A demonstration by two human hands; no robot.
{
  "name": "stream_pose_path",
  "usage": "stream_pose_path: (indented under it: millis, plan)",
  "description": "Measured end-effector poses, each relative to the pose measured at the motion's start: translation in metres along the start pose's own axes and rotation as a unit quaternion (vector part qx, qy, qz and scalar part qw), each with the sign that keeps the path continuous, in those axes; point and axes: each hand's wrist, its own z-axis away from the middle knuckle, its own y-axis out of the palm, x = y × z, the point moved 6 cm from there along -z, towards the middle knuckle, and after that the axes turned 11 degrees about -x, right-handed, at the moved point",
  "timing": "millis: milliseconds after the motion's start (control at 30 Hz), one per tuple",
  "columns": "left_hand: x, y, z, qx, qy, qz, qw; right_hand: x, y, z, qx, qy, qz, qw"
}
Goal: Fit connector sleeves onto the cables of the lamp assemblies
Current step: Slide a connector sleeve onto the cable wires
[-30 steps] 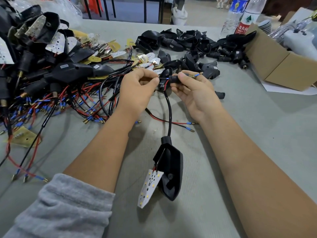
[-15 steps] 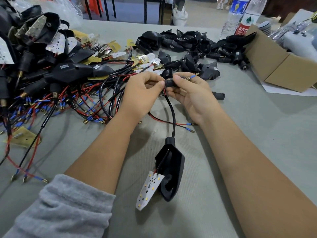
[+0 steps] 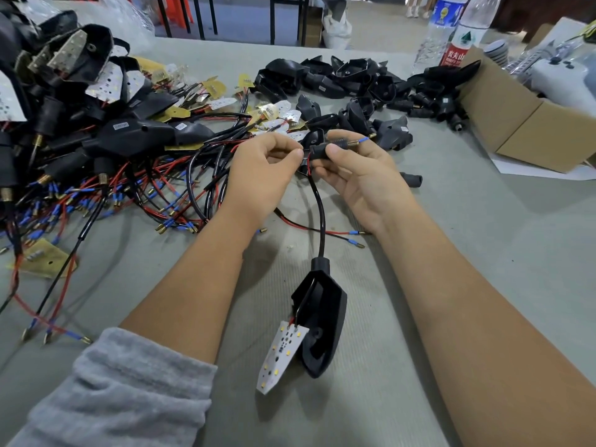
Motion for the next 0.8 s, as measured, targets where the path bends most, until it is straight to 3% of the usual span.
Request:
stream_pose_path:
  millis: [267,467,800]
  plan:
    - [-0.003,0.001,0.002,0.007,0.014,0.001,1.000,-0.002,-0.001,-0.003,-0.003,0.004,0.015,1.000]
    - [0.004,0.001,-0.001,-0.003,-0.031,0.004,1.000,-0.002,-0.002,-0.005,-0.008,0.015,-0.021,1.000]
    - [-0.006,-0.002,0.002,-0.004,0.022,0.003,1.000,-0.003,0.000,-0.003,-0.007,-0.004,0.017,1.000]
